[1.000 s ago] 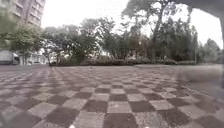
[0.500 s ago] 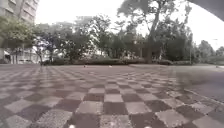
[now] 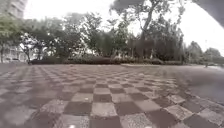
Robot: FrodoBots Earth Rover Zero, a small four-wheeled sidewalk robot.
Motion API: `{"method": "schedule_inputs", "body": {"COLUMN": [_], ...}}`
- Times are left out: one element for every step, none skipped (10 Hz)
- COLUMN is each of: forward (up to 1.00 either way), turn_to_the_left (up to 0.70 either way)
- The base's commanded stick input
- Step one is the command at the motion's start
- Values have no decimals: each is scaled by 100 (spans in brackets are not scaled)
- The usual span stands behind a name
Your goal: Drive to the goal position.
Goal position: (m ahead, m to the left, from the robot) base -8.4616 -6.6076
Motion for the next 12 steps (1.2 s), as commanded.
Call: {"method": "schedule_inputs", "body": {"forward": [85, 85, 85, 85, 85, 85, 85, 85, 85, 85, 85, 85], "turn_to_the_left": [-34, -34, -34, -34, -29, -19, -6, 0, 0, 0, 0, 0]}}
